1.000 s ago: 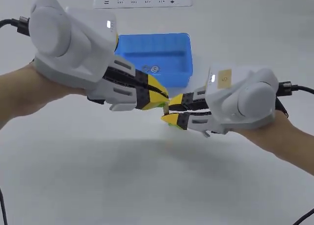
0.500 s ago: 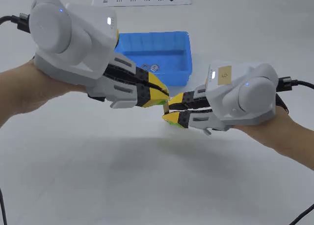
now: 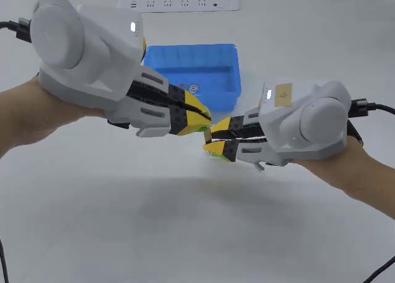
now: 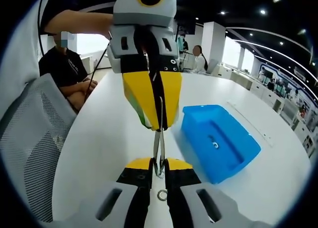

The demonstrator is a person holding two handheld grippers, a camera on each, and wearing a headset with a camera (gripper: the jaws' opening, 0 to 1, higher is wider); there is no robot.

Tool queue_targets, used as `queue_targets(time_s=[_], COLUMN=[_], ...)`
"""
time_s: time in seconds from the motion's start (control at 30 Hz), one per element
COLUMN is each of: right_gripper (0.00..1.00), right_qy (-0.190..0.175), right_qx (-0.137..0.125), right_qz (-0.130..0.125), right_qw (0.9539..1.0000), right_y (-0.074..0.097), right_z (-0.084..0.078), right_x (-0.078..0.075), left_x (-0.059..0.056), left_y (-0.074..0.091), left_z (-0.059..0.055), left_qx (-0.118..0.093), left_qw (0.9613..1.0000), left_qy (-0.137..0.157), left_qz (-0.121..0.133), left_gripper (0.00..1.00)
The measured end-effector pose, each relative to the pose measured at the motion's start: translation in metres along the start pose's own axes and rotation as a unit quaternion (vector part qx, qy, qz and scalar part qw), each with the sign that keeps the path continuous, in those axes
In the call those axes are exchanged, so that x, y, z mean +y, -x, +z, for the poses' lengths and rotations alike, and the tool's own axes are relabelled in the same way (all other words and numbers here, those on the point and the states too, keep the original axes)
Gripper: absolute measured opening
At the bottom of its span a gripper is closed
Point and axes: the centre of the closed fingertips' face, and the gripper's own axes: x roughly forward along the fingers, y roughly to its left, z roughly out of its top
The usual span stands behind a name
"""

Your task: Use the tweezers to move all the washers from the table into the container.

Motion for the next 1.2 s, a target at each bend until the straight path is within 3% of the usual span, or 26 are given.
queue_targets(time_s=[0.37, 0.57, 0.63, 0.73, 0.93, 1.2], right_gripper=[0.10, 0.10, 0.10, 0.10, 0.11, 0.11], right_qy=[0.014, 0.016, 0.022, 0.025, 0.034, 0.050], right_qx=[-0.018, -0.033, -0.034, -0.036, -0.043, -0.039], right_qz=[-0.019, -0.038, -0.043, -0.048, -0.060, -0.065], right_qw=[0.9996, 0.9986, 0.9982, 0.9978, 0.9967, 0.9959], right_y=[0.009, 0.017, 0.020, 0.022, 0.024, 0.014], right_z=[0.031, 0.052, 0.058, 0.064, 0.075, 0.081], right_x=[-0.010, -0.021, -0.025, -0.031, -0.052, -0.088], left_x=[0.005, 0.016, 0.021, 0.026, 0.047, 0.085], left_y=[0.021, 0.034, 0.036, 0.040, 0.047, 0.049], left_z=[0.025, 0.041, 0.039, 0.044, 0.054, 0.055], left_qx=[-0.010, -0.019, -0.020, -0.020, -0.024, -0.024], left_qw=[0.9993, 0.9983, 0.9978, 0.9971, 0.9958, 0.9944], left_qy=[-0.027, -0.043, -0.050, -0.061, -0.074, -0.082], left_qz=[0.022, 0.035, 0.039, 0.041, 0.047, 0.062], left_gripper=[0.06, 0.06, 0.06, 0.06, 0.06, 0.06])
